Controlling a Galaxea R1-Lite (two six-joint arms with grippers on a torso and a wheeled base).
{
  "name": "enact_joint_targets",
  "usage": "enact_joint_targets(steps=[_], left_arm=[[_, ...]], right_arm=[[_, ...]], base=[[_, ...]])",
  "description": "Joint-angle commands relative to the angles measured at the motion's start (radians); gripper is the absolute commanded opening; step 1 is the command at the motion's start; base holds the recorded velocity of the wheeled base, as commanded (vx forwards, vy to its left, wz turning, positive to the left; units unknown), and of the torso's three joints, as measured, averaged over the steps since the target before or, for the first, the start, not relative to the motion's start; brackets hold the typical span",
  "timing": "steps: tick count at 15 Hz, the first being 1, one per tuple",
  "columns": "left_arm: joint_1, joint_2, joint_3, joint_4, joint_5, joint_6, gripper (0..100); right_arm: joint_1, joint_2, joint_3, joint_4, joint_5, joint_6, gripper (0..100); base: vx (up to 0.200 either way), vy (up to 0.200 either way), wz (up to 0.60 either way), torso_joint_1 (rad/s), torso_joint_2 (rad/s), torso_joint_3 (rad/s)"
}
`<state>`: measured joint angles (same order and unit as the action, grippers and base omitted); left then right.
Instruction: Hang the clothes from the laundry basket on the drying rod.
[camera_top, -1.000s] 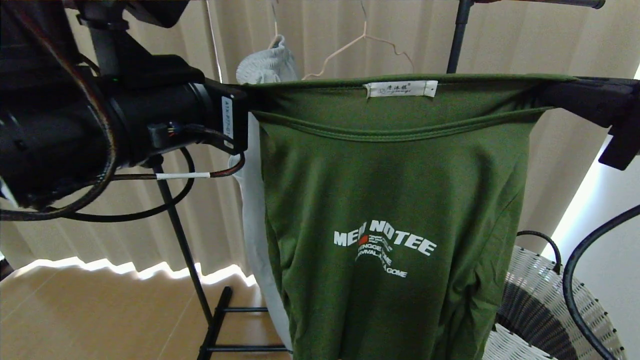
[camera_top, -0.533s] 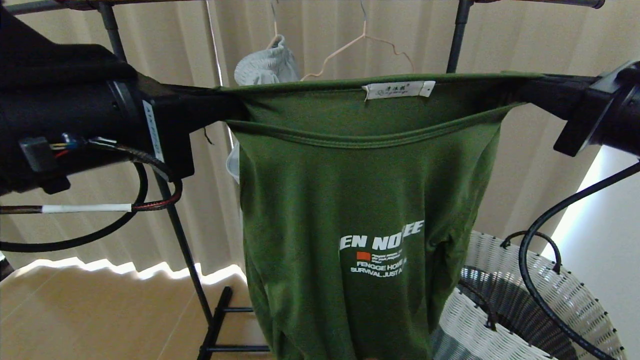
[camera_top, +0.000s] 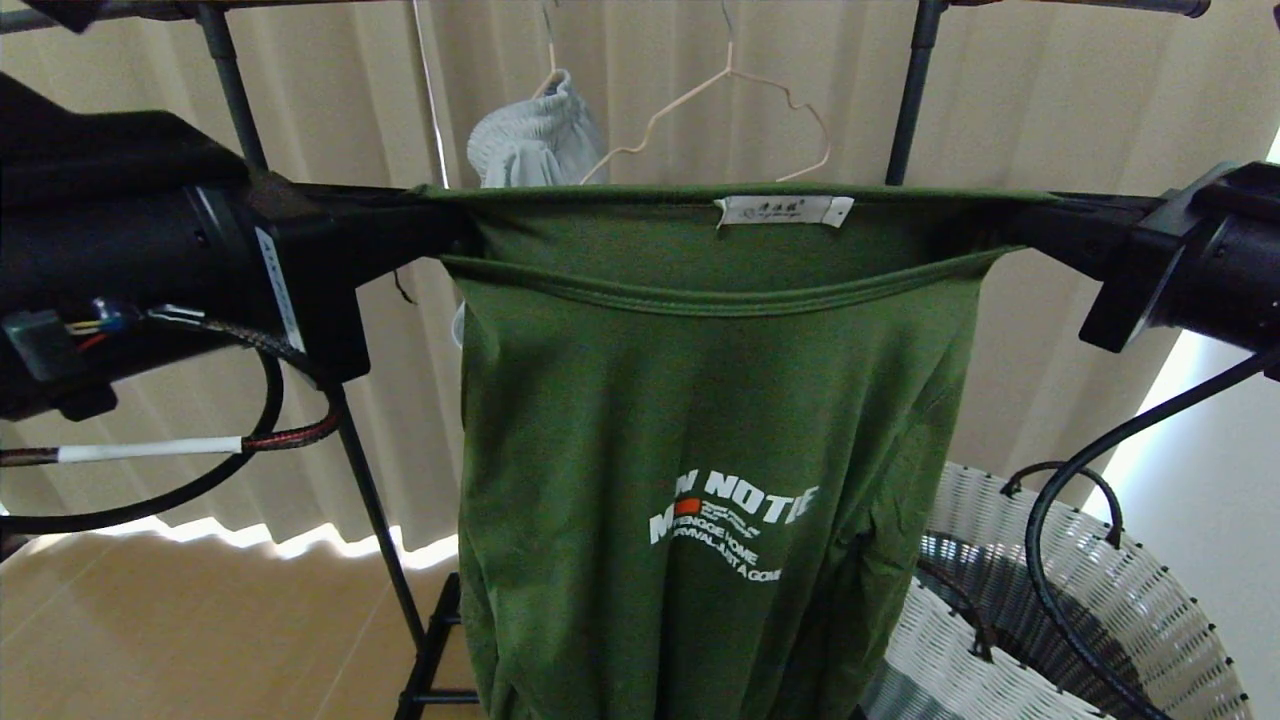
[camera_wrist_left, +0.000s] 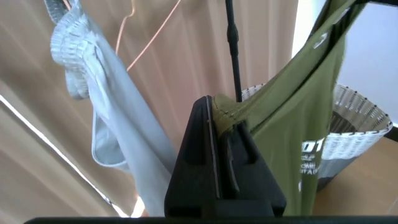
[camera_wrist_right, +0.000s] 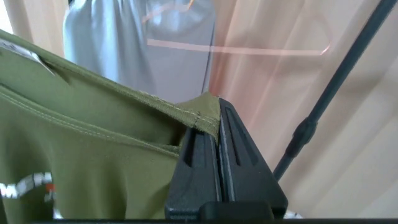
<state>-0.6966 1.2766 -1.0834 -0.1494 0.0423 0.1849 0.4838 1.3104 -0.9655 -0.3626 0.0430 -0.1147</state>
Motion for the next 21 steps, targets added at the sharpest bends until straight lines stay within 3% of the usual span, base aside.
enact_joint_targets(steps=[1, 10, 11, 15, 18, 19, 21], left_arm=[[0.0, -0.029, 0.026, 0.001, 0.001, -0.001, 0], [0.005, -0.048, 0.073, -0.007, 0.001, -0.001, 0], [0.008, -0.051, 0.071, -0.007, 0.002, 0.001, 0], [0.043, -0.037, 0.071, -0.007, 0.08, 0.015, 0], [0.121, 0.003, 0.069, -0.009, 0.096, 0.03, 0], [0.137, 0.012, 0.066, -0.009, 0.16, 0.034, 0], [0.137, 0.018, 0.065, -0.009, 0.228, 0.033, 0]], right_arm=[[0.001, 0.01, -0.01, 0.001, 0.002, 0.0, 0], [0.001, 0.013, -0.002, 0.004, 0.002, -0.002, 0], [0.001, 0.018, -0.002, 0.002, 0.002, -0.002, 100], [0.001, 0.009, 0.025, -0.01, 0.0, 0.0, 100], [0.002, 0.003, 0.103, -0.131, 0.005, 0.001, 100], [0.004, 0.004, 0.134, -0.194, 0.026, 0.001, 100], [0.004, -0.003, 0.139, -0.205, 0.097, 0.003, 100]], base=[[0.0, 0.0, 0.0, 0.0, 0.0, 0.0], [0.0, 0.0, 0.0, 0.0, 0.0, 0.0], [0.0, 0.0, 0.0, 0.0, 0.0, 0.0], [0.0, 0.0, 0.0, 0.0, 0.0, 0.0], [0.0, 0.0, 0.0, 0.0, 0.0, 0.0], [0.0, 0.0, 0.0, 0.0, 0.0, 0.0], [0.0, 0.0, 0.0, 0.0, 0.0, 0.0]])
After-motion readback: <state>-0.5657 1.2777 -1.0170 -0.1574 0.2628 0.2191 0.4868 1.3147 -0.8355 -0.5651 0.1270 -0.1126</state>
